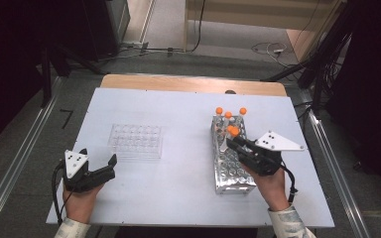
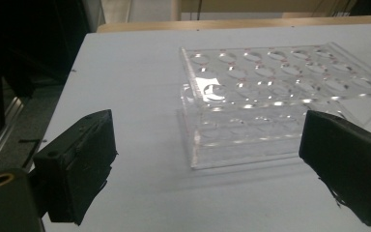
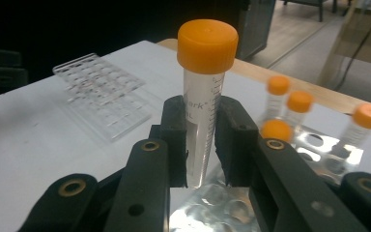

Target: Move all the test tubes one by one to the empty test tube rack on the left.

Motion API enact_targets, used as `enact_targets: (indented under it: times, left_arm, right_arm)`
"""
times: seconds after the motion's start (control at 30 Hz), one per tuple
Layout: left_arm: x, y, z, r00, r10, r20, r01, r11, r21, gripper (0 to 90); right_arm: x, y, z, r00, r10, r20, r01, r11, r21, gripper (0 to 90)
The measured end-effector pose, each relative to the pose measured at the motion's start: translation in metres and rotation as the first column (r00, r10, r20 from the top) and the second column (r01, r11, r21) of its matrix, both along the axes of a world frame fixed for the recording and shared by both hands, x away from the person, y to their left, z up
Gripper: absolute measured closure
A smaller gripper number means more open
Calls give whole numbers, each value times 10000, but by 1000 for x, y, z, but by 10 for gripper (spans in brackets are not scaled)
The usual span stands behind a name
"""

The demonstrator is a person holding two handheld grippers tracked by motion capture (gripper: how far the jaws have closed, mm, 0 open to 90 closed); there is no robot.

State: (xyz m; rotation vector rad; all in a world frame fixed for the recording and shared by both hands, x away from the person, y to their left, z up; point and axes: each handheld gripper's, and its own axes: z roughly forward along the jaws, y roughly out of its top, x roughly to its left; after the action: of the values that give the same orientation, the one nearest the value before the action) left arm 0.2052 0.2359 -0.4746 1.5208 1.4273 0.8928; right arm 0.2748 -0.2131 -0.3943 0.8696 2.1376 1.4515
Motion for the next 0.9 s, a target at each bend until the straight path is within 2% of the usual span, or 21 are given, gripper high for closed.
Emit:
enact_targets:
  times: [0.1, 0.13, 0.27, 0.33, 0.4, 0.43, 0.47, 0.5, 0.53, 0.63, 0.73, 0.77, 0.8, 0.9]
  left_arm:
    - [-1, -5, 1, 9998, -181, -1, 181, 9998, 49, 63]
    - [-1, -6, 1, 9997, -253, -24, 253, 9996, 102, 63]
    - [-3, -16, 4, 9966, -808, -162, 804, 9965, -219, 62]
    - [-4, -18, 5, 9957, -908, -205, 903, 9955, -276, 62]
    - [-6, -22, 8, 9934, -1143, -68, 1139, 9926, -417, 62]
    - [-9, -27, 14, 9915, -1296, 105, 1299, 9909, -356, 62]
    - [-9, -27, 14, 9915, -1296, 105, 1299, 9909, -356, 63]
    - [-13, -32, 19, 9872, -1562, 321, 1575, 9866, -423, 65]
    - [-13, -32, 19, 9872, -1562, 321, 1575, 9866, -423, 78]
    - [-18, -45, 27, 9723, -2306, 393, 2329, 9697, -735, 85]
    - [-24, -61, 32, 9511, -3039, 543, 3066, 9505, -504, 116]
    - [-28, -71, 34, 9400, -3355, 615, 3377, 9408, -301, 124]
    - [-28, -71, 34, 9400, -3355, 615, 3377, 9408, -301, 132]
    - [-31, -83, 36, 9238, -3772, 657, 3780, 9258, 11, 146]
  right_arm:
    - [-4, 11, -2, 9995, 322, -36, -322, 9995, -64, 727]
    - [-9, 24, -4, 9977, 677, -68, -678, 9976, -144, 727]
    - [-17, 51, -12, 9907, 1335, -257, -1345, 9900, -424, 727]
    - [-21, 63, -18, 9869, 1586, -310, -1603, 9851, -625, 727]
    - [-24, 73, -24, 9826, 1804, -445, -1834, 9801, -765, 727]
    - [-26, 78, -27, 9804, 1913, -464, -1948, 9770, -871, 727]
    - [-26, 78, -27, 9804, 1913, -464, -1948, 9770, -871, 727]
    - [-28, 87, -32, 9771, 2042, -594, -2092, 9732, -956, 727]
    - [-29, 91, -34, 9757, 2109, -594, -2162, 9708, -1042, 727]
    - [-30, 98, -39, 9733, 2182, -712, -2250, 9682, -1094, 727]
    - [-34, 112, -46, 9683, 2350, -844, -2443, 9616, -1252, 727]
    - [-35, 115, -48, 9668, 2415, -841, -2510, 9591, -1310, 727]
    - [-36, 118, -49, 9647, 2488, -857, -2589, 9560, -1380, 727]
    - [-38, 123, -52, 9615, 2592, -915, -2703, 9519, -1442, 727]
